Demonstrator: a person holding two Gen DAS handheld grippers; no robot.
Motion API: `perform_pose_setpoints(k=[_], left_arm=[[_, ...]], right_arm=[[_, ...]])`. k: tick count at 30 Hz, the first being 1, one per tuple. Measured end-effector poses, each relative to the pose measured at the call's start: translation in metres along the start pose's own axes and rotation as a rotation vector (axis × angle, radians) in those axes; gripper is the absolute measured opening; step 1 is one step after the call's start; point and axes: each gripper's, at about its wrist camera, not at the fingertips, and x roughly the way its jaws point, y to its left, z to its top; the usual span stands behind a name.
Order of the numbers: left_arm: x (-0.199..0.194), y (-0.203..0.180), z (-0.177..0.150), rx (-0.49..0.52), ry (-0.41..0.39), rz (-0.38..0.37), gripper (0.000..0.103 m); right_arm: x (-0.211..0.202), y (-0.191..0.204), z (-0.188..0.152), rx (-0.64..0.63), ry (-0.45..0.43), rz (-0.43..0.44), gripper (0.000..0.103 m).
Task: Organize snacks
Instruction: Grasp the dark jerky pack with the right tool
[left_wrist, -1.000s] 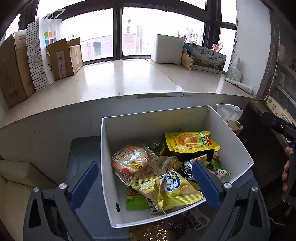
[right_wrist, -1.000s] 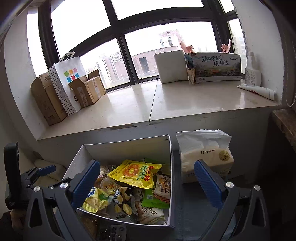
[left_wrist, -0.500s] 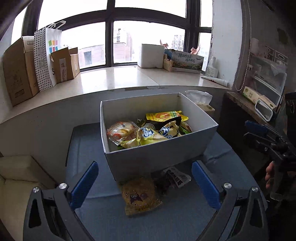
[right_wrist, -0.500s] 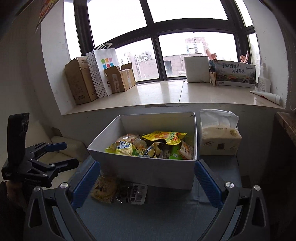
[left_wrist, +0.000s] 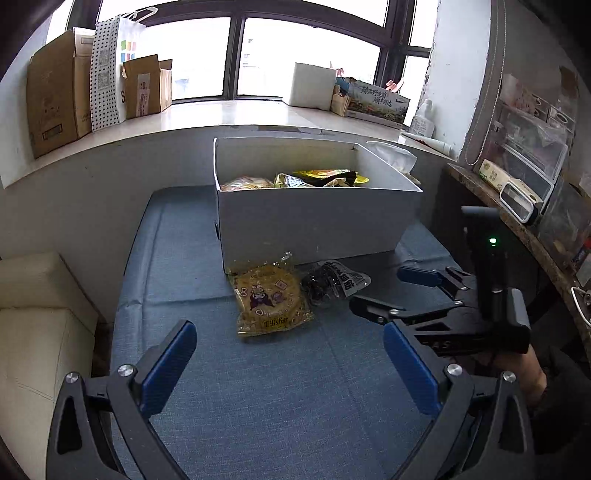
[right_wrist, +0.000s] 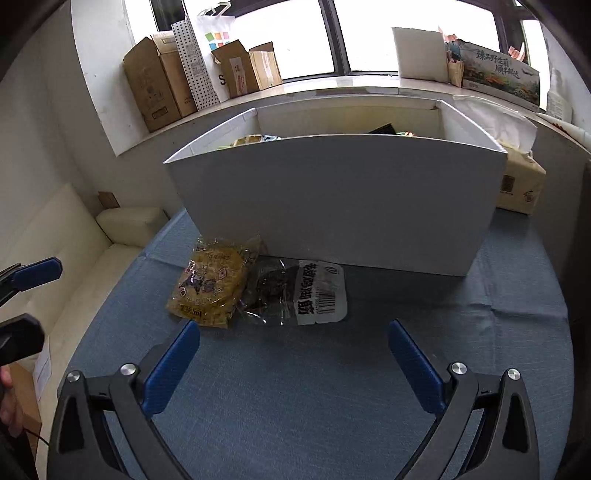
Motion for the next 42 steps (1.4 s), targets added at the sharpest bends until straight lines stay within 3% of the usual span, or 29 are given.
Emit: perform_pose_setpoints(k=[9,12,14,19,23,25,29,31,32,42], left_arm=[[-0.001,0.004,-0.009,-0.007,0.001,-0.012,0.103],[-0.001,0.004,-0.011,-0.01,0.0,-0.007,0.103],[-0.001,0.006,-0.012,-0.014,-0.001,-0.011,0.103],[0.003,0.008,-0.013,-0.029,0.008,-0.005,0.103],[0.004,0.009,-0.014,-0.03,0.011,-0.006,0.103],[0.005,0.009,-0.014,-0.03,0.012,-0.001,0.103],[0.006,0.009,-0.015,-0.035,0.016,-0.004,0.103],[0.007,0.01,-0.015,-0.036,0.018,-0.005,0.103],[0.008,0.01,-0.015,-0.035,0.019,-0.007,0.103],[0.02,0.008,-0.014,-0.029,0.043,0.004,0.103]], right_arm=[[0.053,0.013,0.017,-0.033,0.073,-0.091,0.103],[0.06,0.013,0.017,-0.046,0.082,-0.16,0.103],[0.063,0.011,0.018,-0.032,0.097,-0.143,0.103],[0.076,0.008,0.017,-0.036,0.122,-0.21,0.103],[0.078,0.003,0.02,-0.009,0.113,-0.214,0.102],[0.072,0.003,0.015,-0.016,0.101,-0.208,0.093],[0.068,0.004,0.014,-0.049,0.101,-0.209,0.085],[0.064,0.002,0.014,-0.041,0.103,-0.188,0.077],[0.06,0.001,0.013,-0.027,0.101,-0.16,0.068],[0.019,0.011,0.001,-0.042,0.025,-0.143,0.064]])
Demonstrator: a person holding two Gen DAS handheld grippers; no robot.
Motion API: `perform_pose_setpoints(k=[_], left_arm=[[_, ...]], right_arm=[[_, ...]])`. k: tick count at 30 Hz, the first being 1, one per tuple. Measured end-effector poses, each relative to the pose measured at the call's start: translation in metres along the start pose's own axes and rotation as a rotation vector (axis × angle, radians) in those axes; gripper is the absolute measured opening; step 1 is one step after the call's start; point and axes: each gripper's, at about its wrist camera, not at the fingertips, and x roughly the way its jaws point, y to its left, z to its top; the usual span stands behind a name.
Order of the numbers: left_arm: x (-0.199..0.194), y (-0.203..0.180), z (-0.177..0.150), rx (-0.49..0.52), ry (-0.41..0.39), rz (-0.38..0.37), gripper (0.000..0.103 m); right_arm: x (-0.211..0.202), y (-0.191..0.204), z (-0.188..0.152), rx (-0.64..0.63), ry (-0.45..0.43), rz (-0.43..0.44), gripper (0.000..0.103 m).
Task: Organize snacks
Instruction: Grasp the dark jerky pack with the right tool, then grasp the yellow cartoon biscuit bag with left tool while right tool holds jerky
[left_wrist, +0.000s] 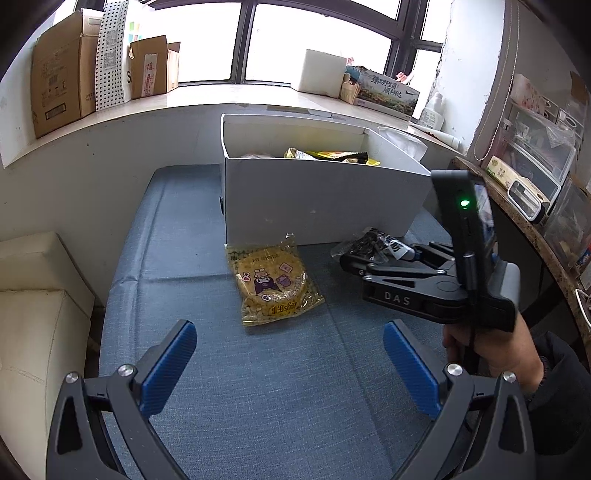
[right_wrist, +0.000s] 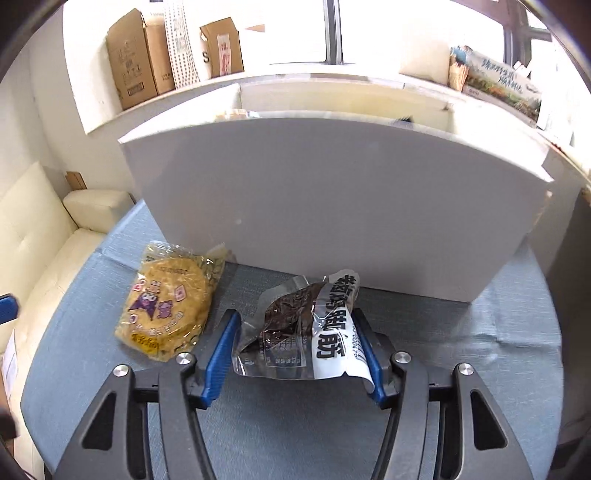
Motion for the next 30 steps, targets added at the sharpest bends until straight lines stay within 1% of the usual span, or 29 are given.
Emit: perform_pose_setpoints(k=[4,9,12,13,16,20,22,24,25,26,27,28,29,30], left_arm=[[0.014,-0.001,0.004,0.003,0.017,-0.001,0.103],[0.045,-0.003,0.01,-0.006,0.06,-0.007,0.103],[0.068,-0.003,0.016,-0.027,0.088,0.002,0.103],[0.075,-0.003,0.018,-0.036,0.093,-0.005,0.103],[0.098,-0.001,0.025,-0.064,0.118,-0.006,0.103],[0.126,-0.002,0.031,-0.052,0.139,0.081,0.103],[0.135,0.0,0.032,-0.061,0.146,0.101,0.103],[0.143,0.001,0.033,-0.07,0.153,0.146,0.103],[0.145,-0.001,0.034,-0.058,0.148,0.172,0.102],[0.146,-0.003,0.034,-0.047,0.148,0.179,0.102],[0.146,-0.006,0.034,-0.04,0.147,0.18,0.098],[0.145,-0.009,0.033,-0.025,0.139,0.201,0.083],[0.143,-0.012,0.034,-0.011,0.134,0.209,0.078],[0.141,-0.012,0.033,-0.016,0.138,0.188,0.077]], right_arm=[[-0.029,-0.009,-0.004,-0.011,-0.044,-0.007,0.064],[-0.075,-0.025,-0.012,-0.014,-0.088,-0.022,0.064],[-0.09,-0.034,-0.015,-0.001,-0.093,-0.02,0.064],[-0.089,-0.035,-0.01,0.009,-0.095,-0.015,0.064],[-0.099,-0.048,-0.014,0.041,-0.106,-0.005,0.064],[-0.101,-0.06,-0.022,0.081,-0.106,-0.001,0.064],[-0.102,-0.064,-0.025,0.099,-0.106,0.007,0.064],[-0.103,-0.065,-0.027,0.101,-0.108,0.005,0.064],[-0.103,-0.065,-0.027,0.102,-0.107,0.007,0.064],[-0.103,-0.066,-0.027,0.103,-0.106,0.008,0.064],[-0.103,-0.066,-0.027,0.106,-0.107,0.009,0.064],[-0.103,-0.066,-0.027,0.108,-0.109,0.012,0.064],[-0.103,-0.066,-0.027,0.109,-0.11,0.013,0.064],[-0.103,-0.066,-0.027,0.109,-0.111,0.013,0.064]])
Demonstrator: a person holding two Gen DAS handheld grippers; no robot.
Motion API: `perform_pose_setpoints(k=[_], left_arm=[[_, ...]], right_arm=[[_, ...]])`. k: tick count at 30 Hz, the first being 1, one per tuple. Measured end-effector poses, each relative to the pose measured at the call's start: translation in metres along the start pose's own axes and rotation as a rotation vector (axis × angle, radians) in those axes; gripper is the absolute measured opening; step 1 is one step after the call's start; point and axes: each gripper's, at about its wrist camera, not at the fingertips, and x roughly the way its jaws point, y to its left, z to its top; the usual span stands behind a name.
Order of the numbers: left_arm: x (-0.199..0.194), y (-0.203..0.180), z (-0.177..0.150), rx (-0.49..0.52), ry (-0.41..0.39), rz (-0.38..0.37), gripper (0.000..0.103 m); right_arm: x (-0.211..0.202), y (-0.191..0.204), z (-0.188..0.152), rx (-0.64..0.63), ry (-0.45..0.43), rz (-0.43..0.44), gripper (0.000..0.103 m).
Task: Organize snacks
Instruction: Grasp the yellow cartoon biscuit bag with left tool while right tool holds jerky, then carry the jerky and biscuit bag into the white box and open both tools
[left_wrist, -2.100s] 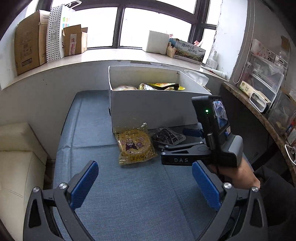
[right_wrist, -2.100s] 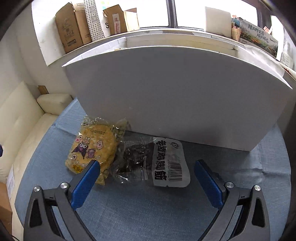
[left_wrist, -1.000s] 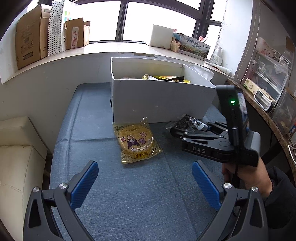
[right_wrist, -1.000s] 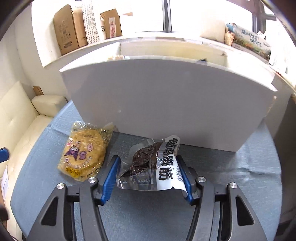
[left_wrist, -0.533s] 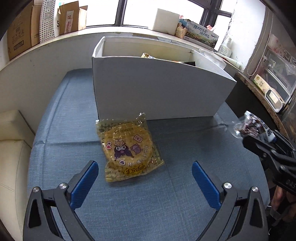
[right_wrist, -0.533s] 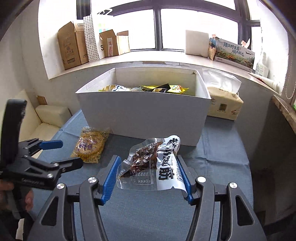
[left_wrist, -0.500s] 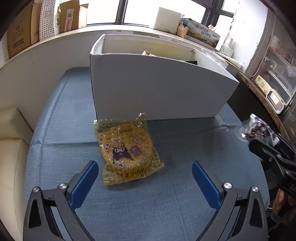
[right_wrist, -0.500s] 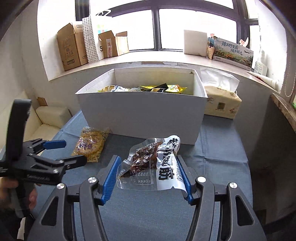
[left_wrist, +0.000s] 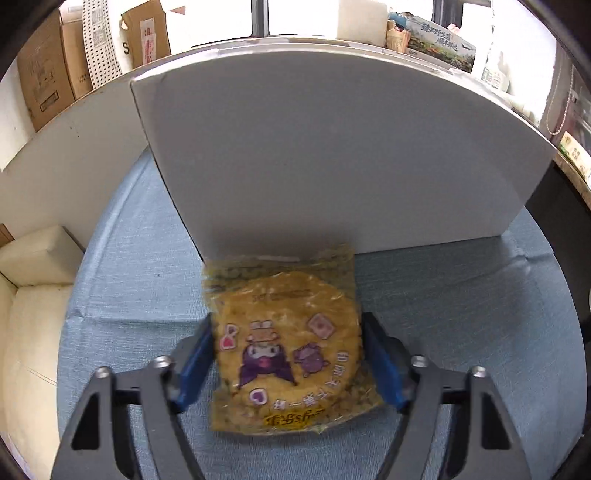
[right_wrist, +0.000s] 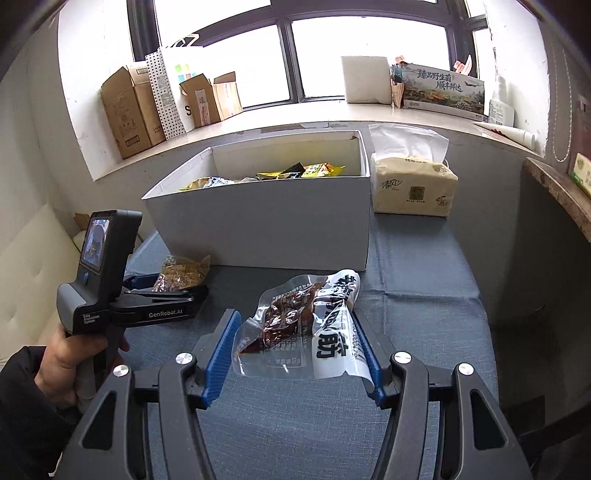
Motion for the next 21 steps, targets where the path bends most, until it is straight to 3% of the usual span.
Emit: perform_pose_setpoints(k=[5,11,14,21], left_arm=[[-0.028,0.003,-0.011,-0.017,-0.035,-0.072,0.077],[-0.098,0.007,-0.014,0.008,-0.144,-0.154,0.077],[-0.127,0.007,-0.002,0.016,-0.186,-0.196,0.077],[-0.155,0.002,0.055,0.038,-0.268,-0.18,0.077]], right_arm=[[-0.001,0.001,0.0,0.002,0.0,0.007,0.064],[-0.006,0.001,0.007,0.005,-0.02,0.021,0.064],[-0.01,0.001,0.017,0.014,-0.035,0.044,0.064],[-0.012,-0.002,0.06,0.021,-0.09,0.078,0.065]])
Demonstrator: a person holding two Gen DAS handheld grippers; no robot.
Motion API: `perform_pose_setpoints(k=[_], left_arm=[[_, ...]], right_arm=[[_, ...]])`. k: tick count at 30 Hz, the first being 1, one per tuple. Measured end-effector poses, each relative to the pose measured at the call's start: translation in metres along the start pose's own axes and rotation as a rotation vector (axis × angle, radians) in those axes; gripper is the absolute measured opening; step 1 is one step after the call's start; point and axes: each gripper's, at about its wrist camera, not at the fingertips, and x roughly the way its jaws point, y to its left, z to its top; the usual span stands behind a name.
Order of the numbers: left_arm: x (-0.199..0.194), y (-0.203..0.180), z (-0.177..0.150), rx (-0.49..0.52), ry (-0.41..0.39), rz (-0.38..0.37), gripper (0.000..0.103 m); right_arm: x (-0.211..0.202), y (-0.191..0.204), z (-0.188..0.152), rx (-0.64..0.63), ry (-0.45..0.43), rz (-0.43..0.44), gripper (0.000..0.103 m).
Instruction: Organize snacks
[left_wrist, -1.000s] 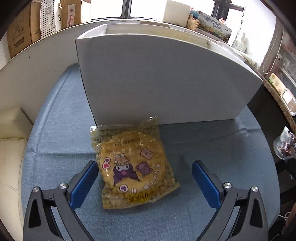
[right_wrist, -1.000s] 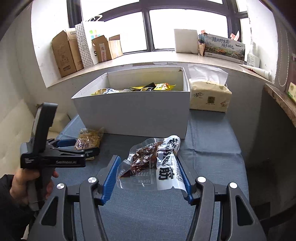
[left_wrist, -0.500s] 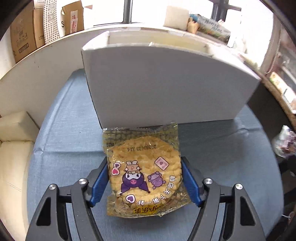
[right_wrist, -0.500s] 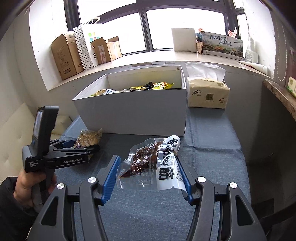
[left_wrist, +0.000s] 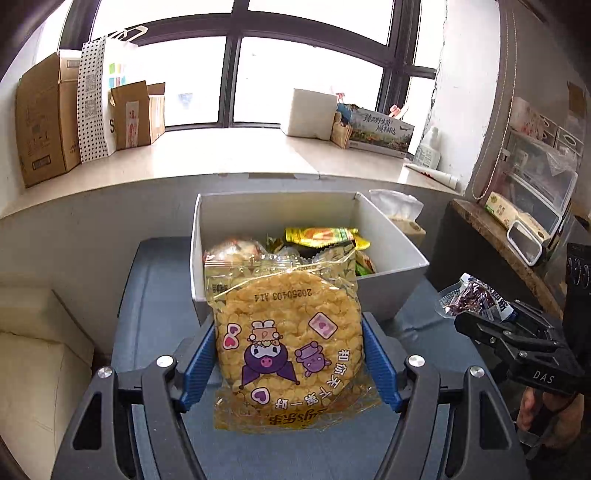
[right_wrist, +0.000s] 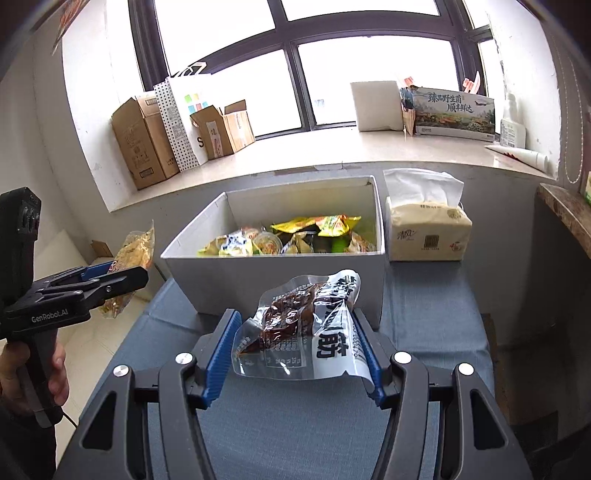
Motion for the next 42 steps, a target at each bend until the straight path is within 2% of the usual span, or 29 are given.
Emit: perform_pose_setpoints(k=[3,6,8,12,16,17,18,19,20,21,22,24,26,29,31,34,37,42], left_arm=[[0.005,0.007,0.026,0.022,-0.029,0.064,0.077],[0.022,0.016,0.051,-0.004,-0.025,0.055,0.077],[0.039,0.021,0.065,-0.001,-0.024,0.088,0.077],[0.074,0.029,0.078,0.008,0.004,0.107,0.077],[0.106,0.037,0.081,-0.005,0.047,0.117,0.077],[0.113,0.04,0.082,-0.018,0.053,0.117,0.077],[0.118,0.043,0.083,-0.03,0.058,0.117,0.077],[0.122,0.045,0.085,-0.038,0.062,0.11,0.079],[0.126,0.047,0.087,-0.045,0.067,0.108,0.083],[0.13,0.049,0.088,-0.055,0.081,0.102,0.099],[0.131,0.052,0.089,-0.072,0.075,0.088,0.103],[0.128,0.056,0.09,-0.095,0.056,0.049,0.103],[0.128,0.058,0.09,-0.096,0.06,0.061,0.103],[0.12,0.054,0.087,-0.067,0.053,0.073,0.103],[0.109,0.049,0.084,-0.055,0.044,0.114,0.103],[0.068,0.035,0.078,-0.001,-0.069,0.183,0.103],[0.017,0.021,0.07,0.028,-0.161,0.155,0.103],[-0.04,0.008,0.055,0.028,-0.208,0.083,0.103]], right_arm=[[0.01,0.0,0.027,-0.007,-0.02,0.022,0.067],[0.023,-0.001,0.054,-0.026,-0.034,0.007,0.067],[0.036,-0.003,0.07,-0.031,-0.035,-0.016,0.067],[0.071,-0.015,0.09,-0.012,0.004,-0.045,0.067],[0.101,-0.025,0.095,-0.001,0.046,-0.049,0.067],[0.108,-0.025,0.097,-0.007,0.058,-0.041,0.072],[0.114,-0.025,0.098,-0.022,0.066,-0.047,0.085],[0.119,-0.025,0.1,-0.034,0.071,-0.063,0.088],[0.123,-0.027,0.101,-0.034,0.076,-0.071,0.089],[0.125,-0.029,0.102,-0.027,0.083,-0.07,0.093],[0.127,-0.031,0.103,-0.016,0.089,-0.068,0.094],[0.127,-0.035,0.102,-0.002,0.092,-0.055,0.097],[0.125,-0.037,0.099,-0.003,0.086,-0.071,0.097],[0.119,-0.039,0.097,0.007,0.074,-0.082,0.097],[0.111,-0.038,0.098,0.016,0.054,-0.086,0.097],[0.089,-0.032,0.1,-0.008,0.002,-0.108,0.097],[0.06,-0.016,0.102,-0.071,-0.042,-0.119,0.097],[0.004,0.007,0.102,-0.129,-0.128,-0.102,0.097]])
